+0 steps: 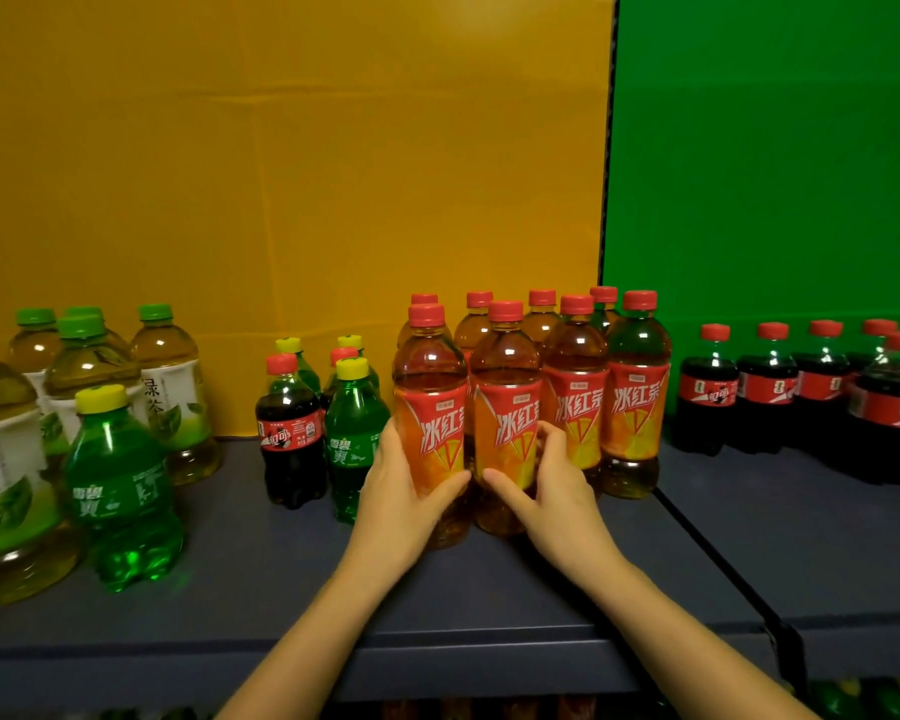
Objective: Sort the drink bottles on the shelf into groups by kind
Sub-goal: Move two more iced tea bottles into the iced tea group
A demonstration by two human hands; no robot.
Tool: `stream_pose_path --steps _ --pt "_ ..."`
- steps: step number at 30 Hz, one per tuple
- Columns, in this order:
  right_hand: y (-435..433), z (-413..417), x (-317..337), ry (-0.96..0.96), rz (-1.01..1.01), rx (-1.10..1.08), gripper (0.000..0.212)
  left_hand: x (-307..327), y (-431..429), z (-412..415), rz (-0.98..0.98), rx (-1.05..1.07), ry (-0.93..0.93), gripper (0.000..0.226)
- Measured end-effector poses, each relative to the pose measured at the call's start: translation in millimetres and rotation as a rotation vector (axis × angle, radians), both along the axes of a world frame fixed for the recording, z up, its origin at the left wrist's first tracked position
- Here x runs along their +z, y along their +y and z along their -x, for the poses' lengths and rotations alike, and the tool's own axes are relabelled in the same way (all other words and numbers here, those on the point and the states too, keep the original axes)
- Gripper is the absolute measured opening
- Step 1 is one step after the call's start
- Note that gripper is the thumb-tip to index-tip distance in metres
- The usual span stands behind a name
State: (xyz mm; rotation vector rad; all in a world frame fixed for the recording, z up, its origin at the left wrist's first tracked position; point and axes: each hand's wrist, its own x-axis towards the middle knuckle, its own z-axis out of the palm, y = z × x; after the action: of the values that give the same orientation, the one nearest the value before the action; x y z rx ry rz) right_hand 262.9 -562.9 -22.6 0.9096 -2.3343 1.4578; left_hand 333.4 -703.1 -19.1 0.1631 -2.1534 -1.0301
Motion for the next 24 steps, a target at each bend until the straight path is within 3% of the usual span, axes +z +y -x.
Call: stream_pose_path --steps 5,13,24 --pt "-14 7 1 -0.012 -0.005 -0.054 0.072 -9 5 -5 0.073 0.079 0.033 0.076" --pt "-22 9 -12 -0.01 -0.065 -0.072 0.075 -1 11 9 0.037 0.147 -0.099 0.067" --pt "-25 6 -13 0.088 -0.182 -0.184 0.078 -4 16 27 0.109 0.232 -0.137 0.08"
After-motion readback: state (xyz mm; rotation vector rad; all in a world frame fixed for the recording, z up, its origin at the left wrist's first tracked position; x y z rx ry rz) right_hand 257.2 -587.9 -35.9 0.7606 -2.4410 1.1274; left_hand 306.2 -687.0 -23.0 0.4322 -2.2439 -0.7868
